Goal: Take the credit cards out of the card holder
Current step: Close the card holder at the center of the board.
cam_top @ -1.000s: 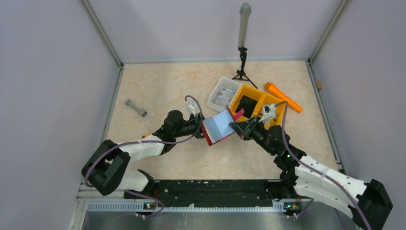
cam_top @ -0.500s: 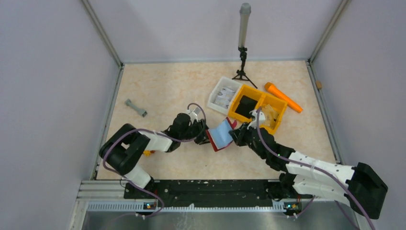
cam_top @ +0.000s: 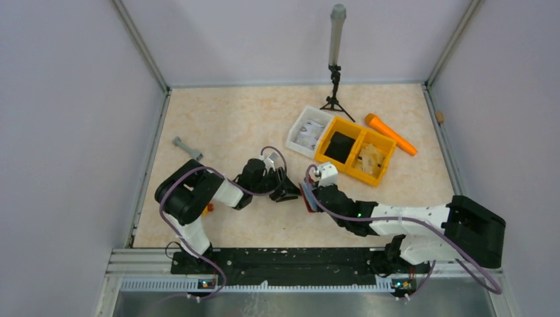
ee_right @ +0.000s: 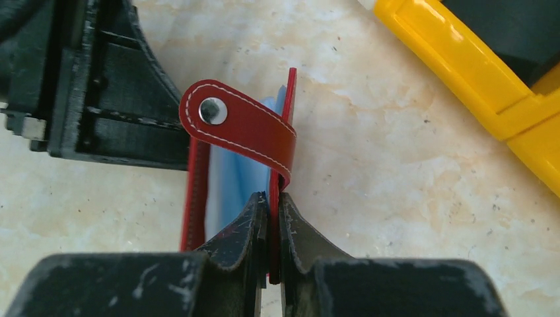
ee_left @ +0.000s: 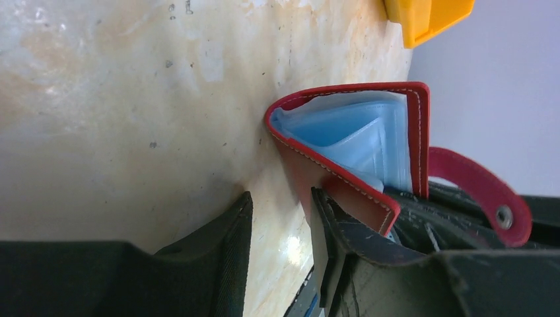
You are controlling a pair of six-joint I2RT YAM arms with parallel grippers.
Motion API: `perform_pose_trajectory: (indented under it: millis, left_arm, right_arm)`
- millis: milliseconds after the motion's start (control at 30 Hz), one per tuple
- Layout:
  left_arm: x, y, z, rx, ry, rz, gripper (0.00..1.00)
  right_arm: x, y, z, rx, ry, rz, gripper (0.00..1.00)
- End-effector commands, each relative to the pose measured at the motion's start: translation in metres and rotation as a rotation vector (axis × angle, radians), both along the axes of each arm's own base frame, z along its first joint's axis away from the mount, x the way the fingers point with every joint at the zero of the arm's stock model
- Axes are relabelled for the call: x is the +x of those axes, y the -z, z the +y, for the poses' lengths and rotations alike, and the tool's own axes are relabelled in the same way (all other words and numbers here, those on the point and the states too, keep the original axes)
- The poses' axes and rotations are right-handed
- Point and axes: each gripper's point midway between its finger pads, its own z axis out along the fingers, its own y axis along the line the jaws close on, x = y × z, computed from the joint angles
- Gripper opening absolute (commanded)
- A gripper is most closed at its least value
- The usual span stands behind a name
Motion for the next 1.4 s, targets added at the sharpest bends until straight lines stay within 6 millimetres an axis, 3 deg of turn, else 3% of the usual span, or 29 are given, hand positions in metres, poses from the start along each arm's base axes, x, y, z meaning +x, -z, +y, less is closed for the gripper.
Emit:
perform_pose_trajectory:
  millis: [0, 67, 200, 267, 467, 600, 733, 900, 1033, 1167, 1267, 1367]
  left_arm:
    - [0.009, -0.004, -0.006, -0.029, 0.003, -0.037, 0.41]
    - [0.009, -0.004, -0.006, -0.028, 0.002, -0.038, 0.41]
    - [0.009, -0.002, -0.005, -0.022, 0.005, -0.036, 0.41]
    - [0.009, -0.003, -0.005, -0.022, 0.006, -0.037, 0.41]
    - [0.01, -0.002, 0.001, 0.002, 0.004, -0.054, 0.41]
    - [0.015, 0.01, 0.023, 0.178, -0.007, -0.077, 0.46]
    - [0.019, 0.013, 0.051, 0.343, -0.033, -0.098, 0.47]
    - [0.018, 0.005, 0.071, 0.418, -0.048, -0.117, 0.48]
    - [0.016, -0.005, 0.076, 0.434, -0.039, -0.144, 0.5]
    - [0.01, -0.03, 0.068, 0.366, -0.004, -0.204, 0.49]
    - [0.006, -0.047, 0.061, 0.328, 0.028, -0.251, 0.47]
    - [0.0, -0.062, 0.047, 0.297, 0.079, -0.297, 0.47]
  right_arm:
    - [0.004, -0.013, 0.023, -0.079, -0.024, -0.08, 0.0]
    - [-0.002, -0.008, 0.031, -0.106, -0.056, -0.076, 0.02]
    - [-0.02, -0.004, 0.053, -0.084, -0.178, -0.008, 0.32]
    - [-0.027, -0.014, 0.062, -0.026, -0.226, 0.005, 0.4]
    - [-0.045, -0.058, 0.074, 0.146, -0.324, -0.001, 0.46]
    - [-0.054, -0.067, 0.075, 0.155, -0.37, 0.022, 0.71]
    - [-0.052, -0.08, 0.069, 0.174, -0.346, 0.006, 0.68]
    - [-0.038, -0.1, 0.045, 0.193, -0.247, -0.021, 0.63]
    - [-0.027, -0.111, 0.003, 0.151, -0.089, -0.022, 0.62]
    - [-0.027, -0.127, -0.033, 0.164, 0.021, -0.036, 0.61]
    - [-0.024, -0.124, -0.069, 0.142, 0.137, -0.022, 0.57]
    - [-0.026, -0.101, -0.104, 0.075, 0.262, 0.078, 0.56]
